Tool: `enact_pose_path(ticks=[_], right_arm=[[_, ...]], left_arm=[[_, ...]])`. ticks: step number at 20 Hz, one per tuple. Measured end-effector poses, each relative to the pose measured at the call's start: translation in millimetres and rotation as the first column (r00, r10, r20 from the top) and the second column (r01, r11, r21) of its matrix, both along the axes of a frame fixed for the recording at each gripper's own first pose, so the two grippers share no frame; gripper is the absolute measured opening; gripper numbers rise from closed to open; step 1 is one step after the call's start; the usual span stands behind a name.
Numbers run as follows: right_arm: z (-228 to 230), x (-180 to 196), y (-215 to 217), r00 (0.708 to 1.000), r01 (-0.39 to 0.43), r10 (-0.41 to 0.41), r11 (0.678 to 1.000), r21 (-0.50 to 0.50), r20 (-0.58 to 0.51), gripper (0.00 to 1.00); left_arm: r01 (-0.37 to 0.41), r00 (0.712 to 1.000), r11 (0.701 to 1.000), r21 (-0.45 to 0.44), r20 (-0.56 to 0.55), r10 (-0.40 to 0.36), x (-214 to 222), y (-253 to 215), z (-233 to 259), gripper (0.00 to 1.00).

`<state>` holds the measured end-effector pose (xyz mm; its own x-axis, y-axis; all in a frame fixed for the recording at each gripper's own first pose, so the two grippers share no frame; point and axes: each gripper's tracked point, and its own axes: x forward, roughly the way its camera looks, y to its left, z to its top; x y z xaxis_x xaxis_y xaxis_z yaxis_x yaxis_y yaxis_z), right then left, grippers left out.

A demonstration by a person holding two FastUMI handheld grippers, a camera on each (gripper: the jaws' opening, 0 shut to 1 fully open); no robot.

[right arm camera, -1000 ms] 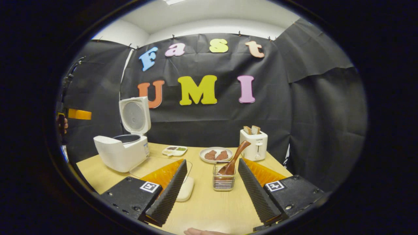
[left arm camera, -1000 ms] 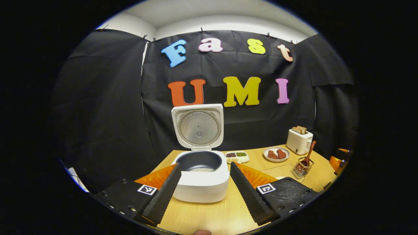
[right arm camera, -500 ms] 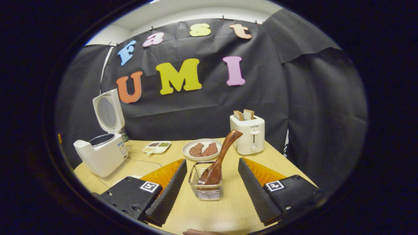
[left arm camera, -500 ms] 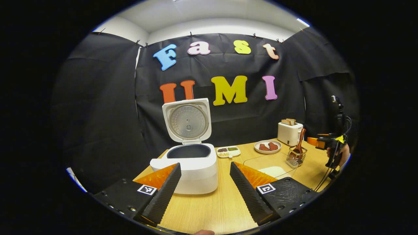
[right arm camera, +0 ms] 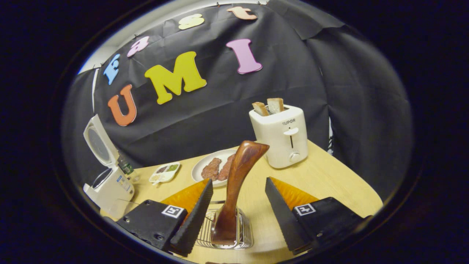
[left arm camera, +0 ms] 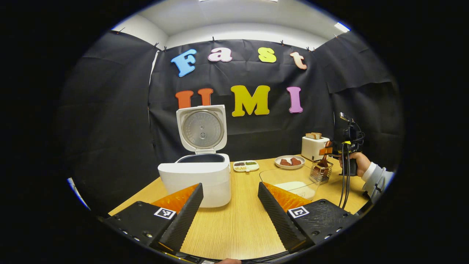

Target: Close the left gripper, press the button to open the rice cooker; take a wooden spoon from the chopstick holder with the right hand, scoop a spoonful of rice and pour it into the rice cooker, then put the wooden spoon back into the chopstick holder.

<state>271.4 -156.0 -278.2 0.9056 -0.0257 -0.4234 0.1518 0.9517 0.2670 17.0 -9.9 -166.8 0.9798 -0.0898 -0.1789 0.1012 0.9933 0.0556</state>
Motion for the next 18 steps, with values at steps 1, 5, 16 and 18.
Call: enact_pose_path(ticks=[1, 5, 16, 18], right_arm=[[-2, 3, 2, 1.0, -0.01, 0.01, 1.0, 0.022, 0.002, 0.85], [-3, 5, 11, 0.999, -0.048, 0.047, 0.996, 0.069, 0.017, 0.37], [77, -25, 24, 0.989, -0.018, 0.018, 1.0, 0.001, 0.147, 0.19], [104, -34, 39, 0.982, -0.028, 0.034, 0.999, -0.033, 0.184, 0.19]], left_arm=[[-0.007, 1.0, 1.0, -0.001, -0.011, 0.007, -1, 2, -3, 0.96], [-0.045, 0.999, 0.998, -0.047, -0.02, 0.045, -8, 0, 1, 0.96], [0.013, 0.999, 0.998, -0.054, 0.044, -0.011, -39, -41, 42, 0.95], [0.024, 0.998, 0.999, -0.037, 0.062, -0.022, -47, -43, 49, 0.95]])
